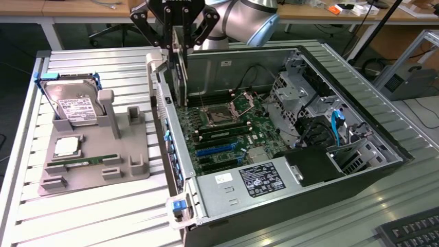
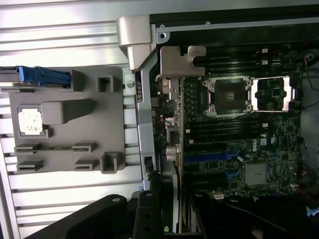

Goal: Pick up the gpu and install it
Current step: 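Pick up the gpu and move the gpu toward the slot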

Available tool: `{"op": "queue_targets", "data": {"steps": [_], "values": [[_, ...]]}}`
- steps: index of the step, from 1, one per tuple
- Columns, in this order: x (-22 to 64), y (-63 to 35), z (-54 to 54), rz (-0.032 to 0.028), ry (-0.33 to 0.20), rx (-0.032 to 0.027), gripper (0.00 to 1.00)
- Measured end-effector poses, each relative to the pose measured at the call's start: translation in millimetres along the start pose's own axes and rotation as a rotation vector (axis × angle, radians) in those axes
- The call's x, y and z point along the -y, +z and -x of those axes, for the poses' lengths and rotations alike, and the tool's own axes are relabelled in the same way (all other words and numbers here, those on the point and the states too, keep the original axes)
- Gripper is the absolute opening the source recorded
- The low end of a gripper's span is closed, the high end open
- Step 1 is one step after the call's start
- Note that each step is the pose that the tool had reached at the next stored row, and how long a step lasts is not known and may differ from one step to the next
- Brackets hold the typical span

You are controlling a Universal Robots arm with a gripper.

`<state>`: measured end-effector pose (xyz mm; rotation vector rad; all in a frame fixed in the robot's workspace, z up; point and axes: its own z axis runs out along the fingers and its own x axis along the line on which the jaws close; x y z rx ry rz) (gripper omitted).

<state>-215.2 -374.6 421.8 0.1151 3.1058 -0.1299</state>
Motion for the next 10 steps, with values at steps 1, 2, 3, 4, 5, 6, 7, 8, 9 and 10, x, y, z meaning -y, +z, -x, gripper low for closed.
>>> {"op": "queue_targets", "data": {"steps": [1,2,3,4,5,6,7,8,9,10], "values": [[-0.1,0.5,0.3,-0.0001,0.0,0.0,0.27],[-0.1,0.9,0.6,-0.0002,0.0,-0.0001,0.27],[-0.2,1.3,0.9,-0.0002,0.0,-0.0001,0.27],[-0.3,2.0,1.2,-0.0001,0.0,0.0,0.27],[-0.3,2.4,1.5,-0.0002,0.0,0.0,0.27],[-0.4,3.0,1.8,-0.0002,0.0,0.0,0.27],[-0.5,3.7,2.3,-0.0002,0.0,0.0,0.27],[-0.5,4.1,2.6,-0.0002,0.0,0.0,0.27],[-0.7,4.9,3.3,-0.0004,0.0,-0.0001,0.27],[-0.7,5.4,3.8,-0.0004,0.0,-0.0001,0.27]]}}
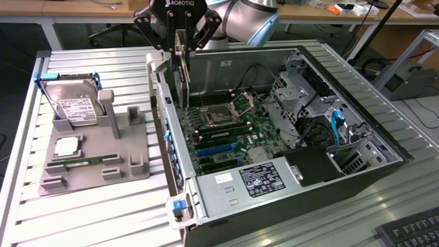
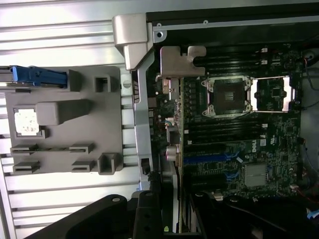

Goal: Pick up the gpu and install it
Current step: 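Pick up the gpu and move the gpu toward the slot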

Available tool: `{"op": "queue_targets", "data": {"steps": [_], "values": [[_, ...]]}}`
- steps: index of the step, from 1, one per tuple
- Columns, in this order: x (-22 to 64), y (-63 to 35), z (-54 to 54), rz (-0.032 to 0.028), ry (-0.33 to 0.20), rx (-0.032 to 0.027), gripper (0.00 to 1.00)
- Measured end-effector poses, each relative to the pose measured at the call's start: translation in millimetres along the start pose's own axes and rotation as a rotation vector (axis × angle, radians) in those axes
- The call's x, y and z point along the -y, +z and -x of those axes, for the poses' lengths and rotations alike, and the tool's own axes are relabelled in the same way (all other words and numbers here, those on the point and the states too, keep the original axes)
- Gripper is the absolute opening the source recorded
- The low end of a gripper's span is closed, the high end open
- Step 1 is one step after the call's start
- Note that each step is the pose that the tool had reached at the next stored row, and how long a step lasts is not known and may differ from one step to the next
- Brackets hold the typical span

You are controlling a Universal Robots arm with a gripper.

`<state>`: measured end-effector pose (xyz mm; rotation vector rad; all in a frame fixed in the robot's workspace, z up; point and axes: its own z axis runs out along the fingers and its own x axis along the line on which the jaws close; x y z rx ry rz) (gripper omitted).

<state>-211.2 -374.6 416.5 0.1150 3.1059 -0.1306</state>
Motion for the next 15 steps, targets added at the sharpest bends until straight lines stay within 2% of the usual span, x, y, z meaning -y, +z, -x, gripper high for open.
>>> {"op": "queue_targets", "data": {"steps": [15], "values": [[-1.2,9.7,5.8,-0.0008,0.0,0.0001,0.27]]}}
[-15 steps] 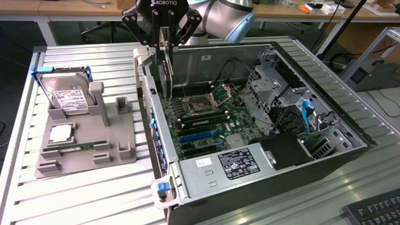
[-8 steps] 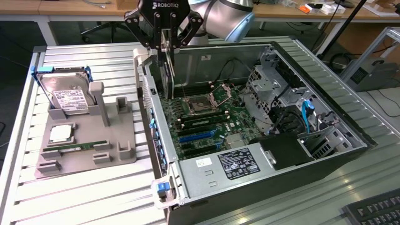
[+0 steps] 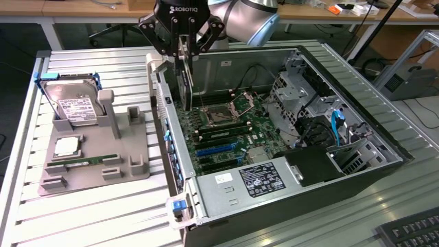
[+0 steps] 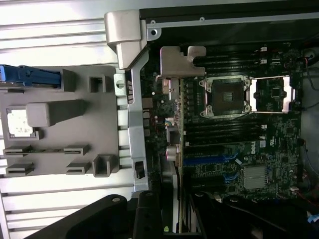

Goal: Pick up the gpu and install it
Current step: 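Pick up the gpu and move the gpu toward the slot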

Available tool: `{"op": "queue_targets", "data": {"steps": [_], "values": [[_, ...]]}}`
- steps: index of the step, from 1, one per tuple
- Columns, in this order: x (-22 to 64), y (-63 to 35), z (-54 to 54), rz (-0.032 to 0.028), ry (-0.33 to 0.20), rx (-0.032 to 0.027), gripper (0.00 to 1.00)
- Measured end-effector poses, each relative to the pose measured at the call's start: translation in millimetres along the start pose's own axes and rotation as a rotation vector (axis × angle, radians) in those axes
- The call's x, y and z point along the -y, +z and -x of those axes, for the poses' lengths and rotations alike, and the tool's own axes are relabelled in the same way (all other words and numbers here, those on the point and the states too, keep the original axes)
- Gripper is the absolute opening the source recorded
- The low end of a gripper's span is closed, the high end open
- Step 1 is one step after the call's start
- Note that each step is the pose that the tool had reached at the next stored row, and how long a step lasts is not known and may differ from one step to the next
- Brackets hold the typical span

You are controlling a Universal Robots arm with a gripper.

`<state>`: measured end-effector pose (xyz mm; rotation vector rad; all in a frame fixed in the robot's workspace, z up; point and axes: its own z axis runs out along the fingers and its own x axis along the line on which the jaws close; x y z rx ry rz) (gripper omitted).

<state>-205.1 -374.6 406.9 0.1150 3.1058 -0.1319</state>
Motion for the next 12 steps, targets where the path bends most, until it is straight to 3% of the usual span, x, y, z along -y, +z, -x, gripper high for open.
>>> {"op": "queue_targets", "data": {"steps": [12], "values": [[-0.9,7.8,3.2,-0.0002,0.0,0.0,0.27]]}}
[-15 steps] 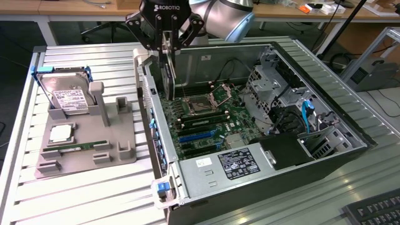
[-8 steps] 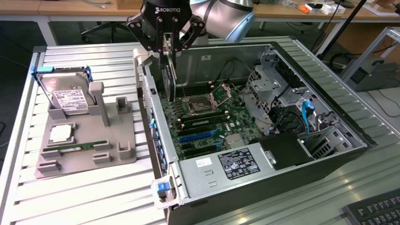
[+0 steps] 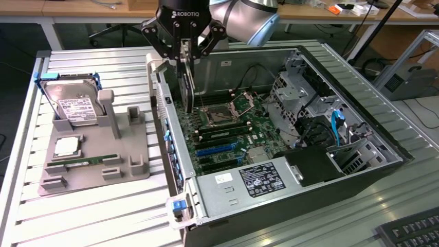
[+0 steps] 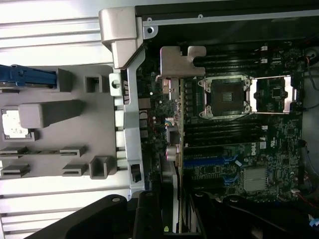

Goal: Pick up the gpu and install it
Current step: 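Pick up the gpu and move the gpu toward the slot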

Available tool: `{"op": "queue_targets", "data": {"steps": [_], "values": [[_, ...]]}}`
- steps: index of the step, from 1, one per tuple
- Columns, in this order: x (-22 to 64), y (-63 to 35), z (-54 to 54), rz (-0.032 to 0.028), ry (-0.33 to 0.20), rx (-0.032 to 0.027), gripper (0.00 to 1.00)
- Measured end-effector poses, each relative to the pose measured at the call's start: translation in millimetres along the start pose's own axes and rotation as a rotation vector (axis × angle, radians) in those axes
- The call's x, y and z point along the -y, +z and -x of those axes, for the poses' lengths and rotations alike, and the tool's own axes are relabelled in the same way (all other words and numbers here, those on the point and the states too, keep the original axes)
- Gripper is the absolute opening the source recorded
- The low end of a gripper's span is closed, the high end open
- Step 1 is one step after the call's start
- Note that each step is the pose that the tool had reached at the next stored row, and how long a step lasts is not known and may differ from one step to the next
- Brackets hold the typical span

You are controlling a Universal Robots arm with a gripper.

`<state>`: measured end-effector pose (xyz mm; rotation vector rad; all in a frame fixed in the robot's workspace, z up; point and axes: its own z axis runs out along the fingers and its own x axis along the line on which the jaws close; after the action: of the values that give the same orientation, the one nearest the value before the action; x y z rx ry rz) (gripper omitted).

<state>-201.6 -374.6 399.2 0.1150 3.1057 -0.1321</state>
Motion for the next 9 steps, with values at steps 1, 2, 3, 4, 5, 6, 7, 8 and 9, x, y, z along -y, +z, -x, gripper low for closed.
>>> {"op": "queue_targets", "data": {"steps": [1,2,3,4,5,6,7,8,9], "values": [[0.0,0.5,0.2,0.0,0.0,0.0,0.27],[-0.1,1.1,0.4,0.0,0.0,0.0,0.27],[-0.2,1.6,0.6,0.0,0.0,0.0,0.27],[-0.3,2.2,0.9,0.0,0.0,0.0,0.27],[-0.3,2.7,1.1,-0.0001,0.0,0.0,0.27],[-0.4,3.2,1.3,0.0,0.0,0.0,0.27],[-0.5,3.7,1.4,-0.0001,0.0,-0.0001,0.27],[-0.5,4.5,1.7,-0.0003,0.0,-0.0001,0.27],[-0.6,5.0,1.8,-0.0002,0.0,-0.0001,0.27]]}}
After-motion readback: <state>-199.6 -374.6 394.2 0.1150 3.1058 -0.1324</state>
